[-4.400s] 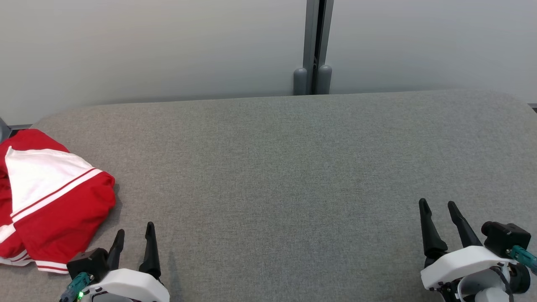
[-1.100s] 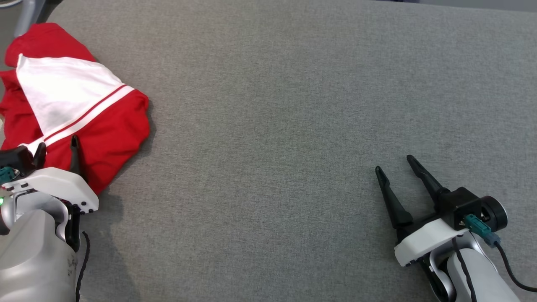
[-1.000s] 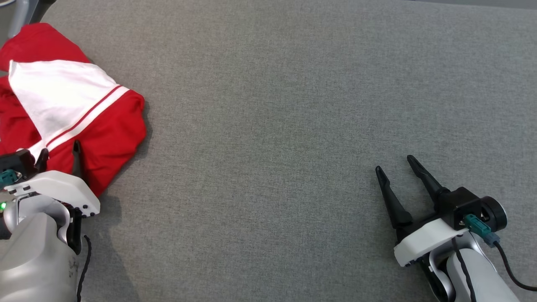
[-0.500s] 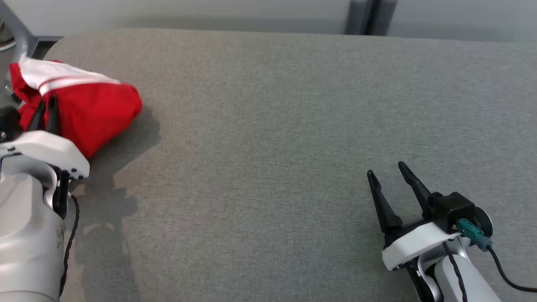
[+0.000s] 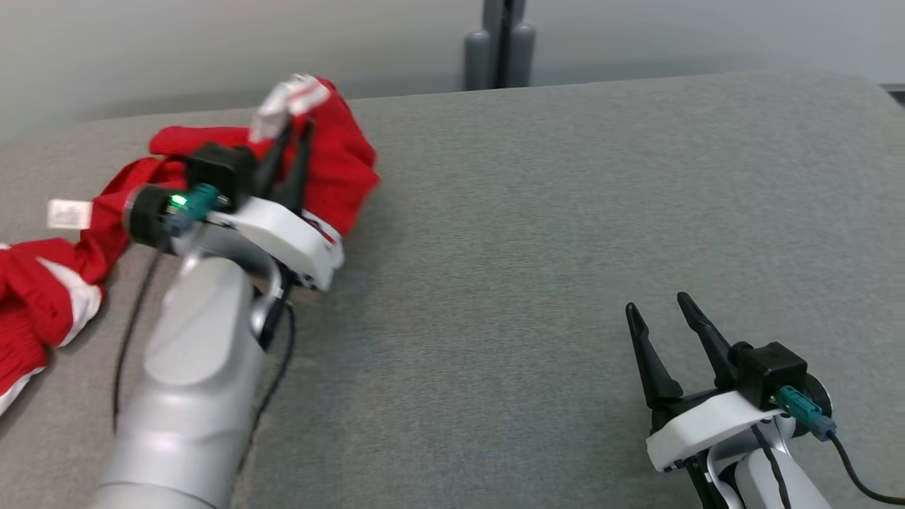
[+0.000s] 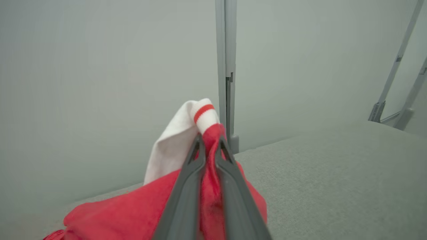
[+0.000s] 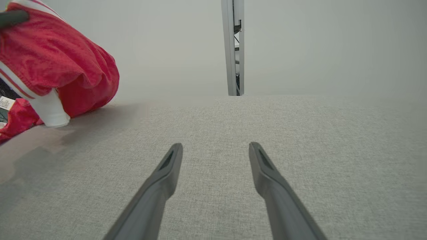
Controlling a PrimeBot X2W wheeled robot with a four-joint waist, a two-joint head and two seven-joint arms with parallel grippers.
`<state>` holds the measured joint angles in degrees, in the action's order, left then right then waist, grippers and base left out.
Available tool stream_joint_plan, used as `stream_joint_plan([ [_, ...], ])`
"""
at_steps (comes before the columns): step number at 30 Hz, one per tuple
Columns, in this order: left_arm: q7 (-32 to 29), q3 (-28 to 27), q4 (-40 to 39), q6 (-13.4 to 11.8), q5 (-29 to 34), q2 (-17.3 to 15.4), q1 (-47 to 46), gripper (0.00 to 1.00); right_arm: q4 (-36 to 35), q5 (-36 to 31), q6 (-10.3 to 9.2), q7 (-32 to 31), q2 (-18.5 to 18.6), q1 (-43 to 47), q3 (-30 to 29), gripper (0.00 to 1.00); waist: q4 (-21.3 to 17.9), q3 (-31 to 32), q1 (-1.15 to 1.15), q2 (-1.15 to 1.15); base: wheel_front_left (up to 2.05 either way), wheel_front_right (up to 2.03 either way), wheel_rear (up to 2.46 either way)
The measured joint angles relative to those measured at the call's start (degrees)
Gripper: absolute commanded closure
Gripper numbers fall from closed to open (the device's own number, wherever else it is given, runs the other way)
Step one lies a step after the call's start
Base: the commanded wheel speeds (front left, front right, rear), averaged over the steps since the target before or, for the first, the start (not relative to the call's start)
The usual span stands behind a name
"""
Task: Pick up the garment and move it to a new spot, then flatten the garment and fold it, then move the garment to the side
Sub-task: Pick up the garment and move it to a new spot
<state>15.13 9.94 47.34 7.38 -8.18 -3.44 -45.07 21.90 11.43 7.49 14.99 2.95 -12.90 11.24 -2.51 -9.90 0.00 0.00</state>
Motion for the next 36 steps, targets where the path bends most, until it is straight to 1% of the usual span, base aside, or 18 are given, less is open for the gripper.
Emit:
stream_joint_plan([
  [1, 0.0, 4.6, -0.5, 0.0, -1.6, 0.5, 1.4, 1.0, 0.0, 0.1, 0.0, 0.0, -0.1, 0.0, -0.3, 0.0, -1.6, 0.1, 0.0, 0.0, 0.0, 0.0, 0.0],
  [2, 0.0, 7.2, -1.2, 0.0, -3.3, 0.6, 2.2, 1.0, -0.1, 0.1, 0.0, 0.0, -0.1, 0.0, -0.4, 0.0, -2.3, 0.1, 0.0, 0.0, 0.0, 0.0, 0.0],
  [4, 0.0, 13.4, -3.8, 0.0, -8.8, 0.6, 4.0, 1.0, -0.1, 0.6, 0.0, 0.0, -0.1, 0.0, -0.2, 0.0, -3.9, 0.1, 0.0, 0.0, 0.0, 0.0, 0.0],
  [5, 0.0, 16.0, -5.0, 0.0, -11.3, 0.6, 5.0, 1.0, -0.1, 0.9, 0.0, 0.0, -0.1, 0.0, -0.1, 0.0, -4.7, 0.1, 0.0, 0.0, 0.0, 0.0, 0.0],
  [6, 0.0, 16.0, -5.0, 0.0, -11.3, 0.6, 5.0, 1.0, -0.1, 0.9, 0.0, 0.0, -0.1, 0.0, -0.1, 0.0, -4.7, 0.1, 0.0, 0.0, 0.0, 0.0, 0.0],
  [7, 0.0, 21.0, -7.1, -0.4, -15.2, 0.7, 6.4, 1.0, -0.2, 1.3, 0.0, 0.0, -0.1, 0.0, 0.3, 0.0, -6.1, 0.0, 0.0, 0.0, 0.0, 0.0, 0.0],
  [11, 0.0, 29.9, -11.0, -3.5, -22.8, 0.7, 8.2, 1.0, -0.4, 2.0, 0.0, 0.0, -0.1, 0.0, 0.6, 0.0, -8.3, -0.5, 0.0, 0.0, 0.0, 0.0, 0.0],
  [12, -0.1, 32.2, -11.7, -4.2, -23.9, 0.7, 8.4, 1.0, -0.5, 2.2, 0.0, 0.0, -0.1, 0.0, 0.7, 0.0, -8.6, -0.6, 0.0, 0.0, 0.0, 0.0, 0.0],
  [15, 0.0, 37.5, -14.4, -6.1, -26.3, 0.7, 8.3, 1.0, -0.4, 2.4, 0.0, 0.0, -0.2, -0.1, 0.8, 0.0, -9.2, -0.9, 0.0, 0.0, 0.0, 0.0, 0.0],
  [16, 0.0, 37.5, -14.4, -6.1, -26.3, 0.7, 8.3, 1.0, -0.4, 2.4, 0.0, 0.0, -0.2, -0.1, 0.8, 0.0, -9.2, -0.9, 0.0, 0.0, 0.0, 0.0, 0.0],
  [17, -0.1, 38.8, -14.9, -6.6, -27.1, 0.8, 8.4, 1.0, -0.4, 2.5, 0.0, 0.0, -0.1, -0.1, 0.7, 0.0, -9.2, -0.9, 0.0, 0.0, 0.0, 0.0, 0.0],
  [20, -0.1, 40.3, -15.7, -8.4, -27.6, 0.7, 8.3, 1.0, -0.4, 2.7, 0.0, 0.0, -0.2, -0.1, 0.7, 0.0, -9.0, -0.9, 0.0, 0.0, 0.0, 0.0, 0.0],
  [21, 0.0, 40.3, -15.7, -9.1, -27.4, 0.7, 8.3, 0.94, -0.4, 2.7, 0.0, 0.0, -0.2, -0.1, 0.6, 0.0, -8.9, -0.8, 0.0, 0.0, 0.0, 0.0, 0.0],
  [22, -0.1, 40.1, -15.7, -9.6, -27.0, 0.7, 8.3, 0.15, -0.4, 2.7, 0.0, 0.0, -0.2, -0.1, 0.5, 0.0, -8.7, -0.7, 0.0, 0.0, 0.0, 0.0, 0.0],
  [23, 0.0, 39.8, -15.5, -10.0, -26.8, 0.7, 8.4, 0.0, -0.4, 2.7, 0.0, 0.0, -0.2, -0.1, 0.4, 0.0, -8.4, -0.5, 0.0, 0.0, 0.0, 0.0, 0.0],
  [25, 0.0, 37.6, -16.0, -11.1, -26.5, 0.7, 9.3, 0.0, -0.4, 2.6, 0.0, 0.0, -0.2, 0.0, 0.4, 0.0, -7.9, -0.1, 0.0, 0.0, 0.0, 0.0, 0.0],
  [30, 0.0, 31.4, -16.1, -12.3, -22.0, 0.8, 14.4, 0.0, -0.3, 2.4, 0.0, 0.0, -0.2, 0.3, 0.4, 0.0, -6.7, 1.4, 0.0, 0.0, 0.0, 0.0, 0.0],
  [36, 0.0, 22.4, -16.9, -12.6, -16.2, 0.1, 22.5, 0.0, 0.0, 2.0, 0.0, 0.0, -0.2, 1.5, 0.3, 0.0, -4.7, 3.4, 0.0, 0.0, 0.0, 0.0, 0.0],
])
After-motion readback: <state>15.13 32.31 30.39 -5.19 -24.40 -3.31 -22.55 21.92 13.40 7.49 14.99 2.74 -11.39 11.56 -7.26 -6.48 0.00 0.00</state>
